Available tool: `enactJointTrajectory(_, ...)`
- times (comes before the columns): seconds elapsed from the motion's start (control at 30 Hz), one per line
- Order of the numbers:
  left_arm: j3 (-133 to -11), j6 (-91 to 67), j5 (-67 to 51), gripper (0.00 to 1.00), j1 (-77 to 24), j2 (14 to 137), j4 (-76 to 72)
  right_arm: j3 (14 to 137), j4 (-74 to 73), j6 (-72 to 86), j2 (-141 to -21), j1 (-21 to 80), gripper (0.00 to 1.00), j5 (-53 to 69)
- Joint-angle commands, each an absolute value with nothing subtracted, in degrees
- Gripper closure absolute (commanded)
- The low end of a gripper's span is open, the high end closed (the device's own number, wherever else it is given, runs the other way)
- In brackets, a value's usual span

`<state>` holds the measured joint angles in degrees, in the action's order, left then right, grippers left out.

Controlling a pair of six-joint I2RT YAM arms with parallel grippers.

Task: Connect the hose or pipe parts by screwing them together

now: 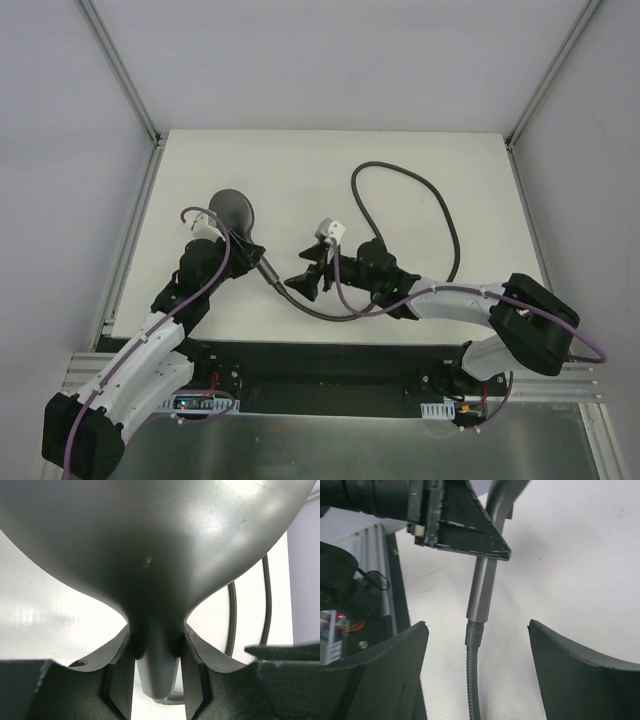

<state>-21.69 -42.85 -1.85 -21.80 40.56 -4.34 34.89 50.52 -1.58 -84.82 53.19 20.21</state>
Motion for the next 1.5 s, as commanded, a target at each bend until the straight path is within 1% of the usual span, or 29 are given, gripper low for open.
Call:
enactJointTrajectory(0.0, -26.2, -48.1, 3.6, 1.0, -22.2, 40.2, -2.7, 39.9, 33.8, -21.4, -81.1, 61.5, 0.14, -6.7)
enactJointTrajectory(0.03, -26.5, -48.9, 3.7, 1.0, -22.3, 40.3, -2.2, 40.9, 31.9, -24.0, -81.6, 62.7, 0.12, -8.7)
enactJointTrajectory(0.13, -27.9, -51.2, 4.2, 1.0, -22.2, 40.8, -0.3, 42.7, 28.8, -27.3, -83.2, 67.7, 0.11, -19.0)
enactJointTrajectory(0.27, -30.1, -53.4, 4.7, 1.0, -22.3, 41.1, 3.4, 48.8, 23.8, -29.4, -87.1, 74.1, 0.1, -26.0)
enactJointTrajectory(0.33, -31.0, -53.9, 4.4, 1.0, -22.3, 41.6, 4.6, 51.1, 21.1, -29.7, -90.2, 75.5, 0.1, -28.8)
enactJointTrajectory(0.47, -33.1, -54.0, 3.9, 1.0, -22.3, 42.6, 6.1, 54.3, 19.1, -27.7, -93.4, 77.3, 0.11, -29.8)
enactJointTrajectory(0.67, -33.1, -54.7, 4.1, 1.0, -22.3, 41.7, 6.6, 56.9, 17.2, -25.8, -96.1, 78.1, 0.12, -30.9)
enactJointTrajectory(0.73, -33.1, -55.3, 4.0, 1.0, -22.2, 41.5, 6.9, 57.3, 17.4, -26.3, -97.0, 78.1, 0.15, -31.1)
enactJointTrajectory(0.77, -33.2, -55.5, 4.0, 1.0, -22.2, 41.4, 7.1, 57.5, 17.5, -26.4, -97.3, 78.1, 0.17, -31.3)
enactJointTrajectory(0.8, -33.2, -55.9, 4.0, 1.0, -22.2, 41.4, 7.6, 57.7, 17.6, -26.5, -97.7, 78.2, 0.23, -31.6)
enactJointTrajectory(0.87, -33.6, -56.2, 4.0, 1.0, -22.2, 41.5, 7.9, 58.3, 17.8, -26.6, -98.2, 78.1, 0.31, -32.2)
enactJointTrajectory(0.9, -33.7, -56.5, 4.0, 1.0, -22.2, 41.4, 8.3, 58.4, 18.0, -26.7, -98.6, 78.2, 0.37, -32.3)
enactJointTrajectory(0.97, -34.1, -56.8, 3.9, 1.0, -22.3, 41.3, 8.5, 59.1, 18.1, -26.7, -99.1, 78.1, 0.4, -32.4)
enactJointTrajectory(1.1, -34.4, -57.3, 4.1, 1.0, -22.2, 40.5, 9.0, 60.1, 18.2, -25.7, -100.2, 78.1, 0.39, -32.0)
enactJointTrajectory(1.17, -34.5, -57.3, 4.0, 1.0, -22.3, 40.3, 9.3, 61.0, 18.1, -25.1, -100.8, 78.0, 0.43, -31.7)
enactJointTrajectory(1.2, -34.5, -57.4, 3.9, 1.0, -22.2, 40.3, 9.3, 61.1, 18.0, -25.0, -101.1, 78.0, 0.49, -31.8)
enactJointTrajectory(1.27, -34.3, -57.7, 3.3, 1.0, -22.3, 39.9, 9.6, 61.3, 18.4, -24.3, -100.9, 77.7, 0.58, -31.4)
enactJointTrajectory(1.3, -34.2, -57.9, 3.1, 1.0, -22.3, 39.6, 9.6, 61.3, 18.6, -24.1, -100.7, 77.6, 0.71, -30.6)
enactJointTrajectory(1.37, -33.6, -58.4, 2.3, 1.0, -22.3, 38.9, 9.8, 61.0, 19.3, -23.3, -99.8, 76.9, 0.84, -29.5)
enactJointTrajectory(1.4, -33.4, -58.4, 1.9, 1.0, -22.3, 38.7, 9.8, 60.7, 19.8, -22.9, -99.5, 76.6, 0.97, -27.6)
enactJointTrajectory(1.43, -32.8, -58.5, 1.5, 1.0, -22.3, 38.1, 9.7, 60.4, 20.1, -22.4, -99.0, 75.8, 0.99, -26.6)
enactJointTrajectory(1.47, -32.3, -58.7, 0.6, 1.0, -22.3, 37.8, 9.3, 59.9, 20.8, -22.0, -98.1, 75.3, 0.99, -25.3)
